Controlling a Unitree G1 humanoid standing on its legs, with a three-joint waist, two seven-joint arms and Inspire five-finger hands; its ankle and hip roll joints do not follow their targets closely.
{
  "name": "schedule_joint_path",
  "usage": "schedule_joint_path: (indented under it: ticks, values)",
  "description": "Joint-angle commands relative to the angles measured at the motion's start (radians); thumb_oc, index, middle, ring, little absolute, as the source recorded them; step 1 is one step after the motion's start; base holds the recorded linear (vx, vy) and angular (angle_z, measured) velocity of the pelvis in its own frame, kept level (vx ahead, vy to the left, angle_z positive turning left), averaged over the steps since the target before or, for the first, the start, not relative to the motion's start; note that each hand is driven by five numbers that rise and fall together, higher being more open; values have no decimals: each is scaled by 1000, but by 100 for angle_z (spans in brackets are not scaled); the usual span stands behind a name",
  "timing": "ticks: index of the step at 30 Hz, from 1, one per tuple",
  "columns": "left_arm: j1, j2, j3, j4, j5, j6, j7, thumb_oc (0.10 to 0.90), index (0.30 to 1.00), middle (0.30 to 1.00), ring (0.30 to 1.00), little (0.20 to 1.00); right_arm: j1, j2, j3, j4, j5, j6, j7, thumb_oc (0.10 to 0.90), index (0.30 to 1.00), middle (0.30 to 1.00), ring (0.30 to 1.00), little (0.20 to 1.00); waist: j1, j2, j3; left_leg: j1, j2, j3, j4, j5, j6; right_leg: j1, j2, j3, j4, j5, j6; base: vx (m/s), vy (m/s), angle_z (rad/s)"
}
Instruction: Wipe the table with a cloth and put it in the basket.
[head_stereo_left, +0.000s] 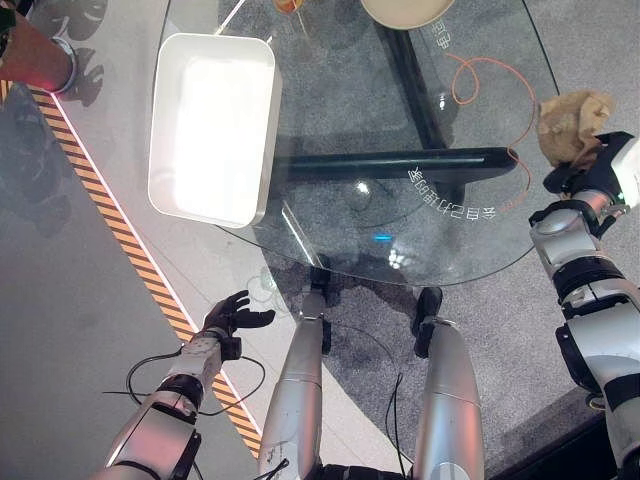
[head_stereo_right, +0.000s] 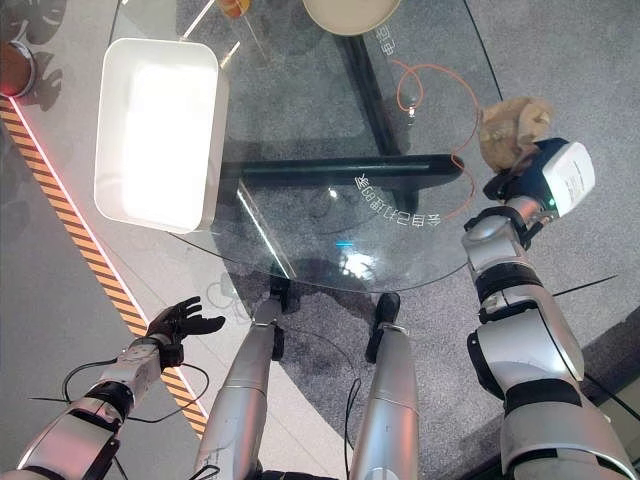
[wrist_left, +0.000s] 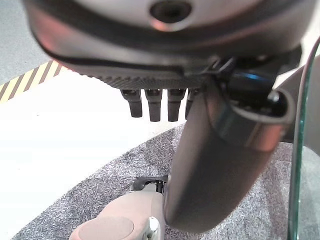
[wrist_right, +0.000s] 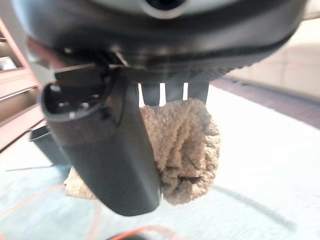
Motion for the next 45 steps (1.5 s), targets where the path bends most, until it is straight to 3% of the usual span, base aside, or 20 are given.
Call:
schedule_joint_path:
  ticks: [1,14,21,30,45]
  values:
    - [23,34,12,39,-11,-14,30,800,900,900,900,900,-118,-52,50,-63,-80,-39,-42,100,300,300,300,200,24,-21,-19,43,-78,97,111,-173,109,30,62,-26,-173,130,-30,0,0,0]
    - [30,3,-12,16,1,-16,44,800,900,900,900,900,-140,11,136,-85,-178,2,42,100,300,300,300,200,42,-4,-19,47,-89,94,100,-162,111,34,53,-38,-178,132,-35,0,0,0]
    - [22,-21,-32,11,5,-24,47,800,900,900,900,900,-158,84,260,-138,-343,11,124,100,300,300,300,200,54,11,-19,47,-96,97,98,-152,107,35,45,-41,-181,134,-38,0,0,0]
    - [25,-53,-45,1,10,-33,70,800,900,900,900,900,-126,165,362,-224,-468,-11,193,100,300,300,300,200,64,27,-19,53,-107,95,82,-139,104,40,37,-45,-190,137,-38,0,0,0]
    - [25,-85,-50,-9,26,-33,82,800,900,900,900,900,-77,246,426,-304,-564,-39,291,100,300,300,300,200,69,33,-19,57,-110,93,69,-126,102,38,32,-46,-196,144,-38,0,0,0]
